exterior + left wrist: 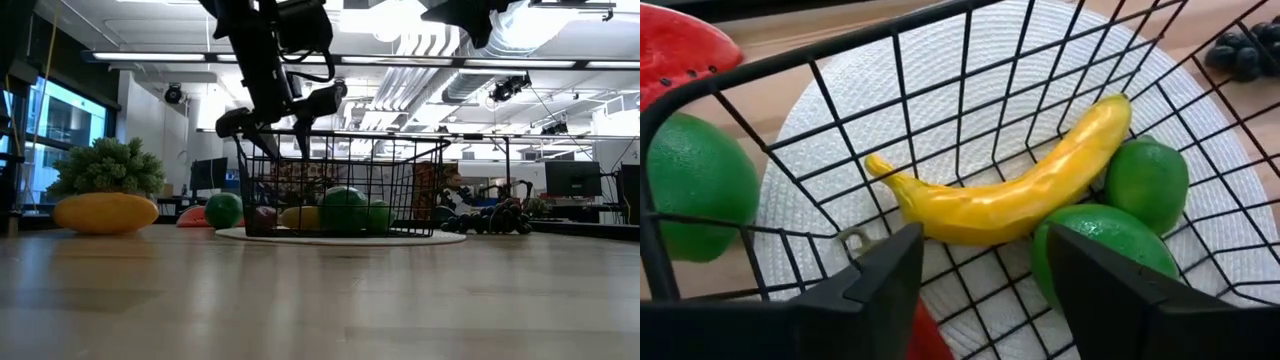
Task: Build produce basket
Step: Put the black grapes into the black wire basket
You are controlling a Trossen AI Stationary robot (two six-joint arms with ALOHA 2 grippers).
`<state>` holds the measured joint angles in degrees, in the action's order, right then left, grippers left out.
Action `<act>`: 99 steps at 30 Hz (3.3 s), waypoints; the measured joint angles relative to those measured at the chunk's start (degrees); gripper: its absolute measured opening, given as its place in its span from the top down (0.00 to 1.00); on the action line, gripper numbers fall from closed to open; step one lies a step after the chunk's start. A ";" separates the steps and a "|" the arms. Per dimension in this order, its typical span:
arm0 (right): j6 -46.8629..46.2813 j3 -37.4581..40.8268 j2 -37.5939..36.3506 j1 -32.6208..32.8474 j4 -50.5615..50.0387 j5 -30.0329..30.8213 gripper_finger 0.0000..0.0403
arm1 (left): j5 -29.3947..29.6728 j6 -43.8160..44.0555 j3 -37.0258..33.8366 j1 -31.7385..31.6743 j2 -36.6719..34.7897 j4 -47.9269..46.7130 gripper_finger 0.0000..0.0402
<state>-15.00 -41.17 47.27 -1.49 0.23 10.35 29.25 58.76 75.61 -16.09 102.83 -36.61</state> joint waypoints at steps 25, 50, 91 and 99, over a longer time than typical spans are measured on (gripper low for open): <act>-1.27 0.00 0.00 0.01 1.13 0.00 0.38 | -30.65 -43.01 -13.89 5.94 -32.79 45.32 0.47; -1.92 0.00 0.00 0.00 5.66 0.02 0.38 | -26.88 -47.01 -36.50 7.38 -45.53 67.33 0.47; -30.95 -7.52 20.85 -43.20 -49.87 10.05 0.38 | -27.08 -46.88 -36.46 7.38 -45.46 67.30 0.47; -45.89 2.46 20.87 -47.15 -40.23 11.96 0.38 | -26.93 -46.93 -36.46 7.39 -45.46 67.30 0.47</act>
<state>-60.90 -38.71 68.14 -48.63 -40.01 22.31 2.32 11.84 39.16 -8.70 57.36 30.70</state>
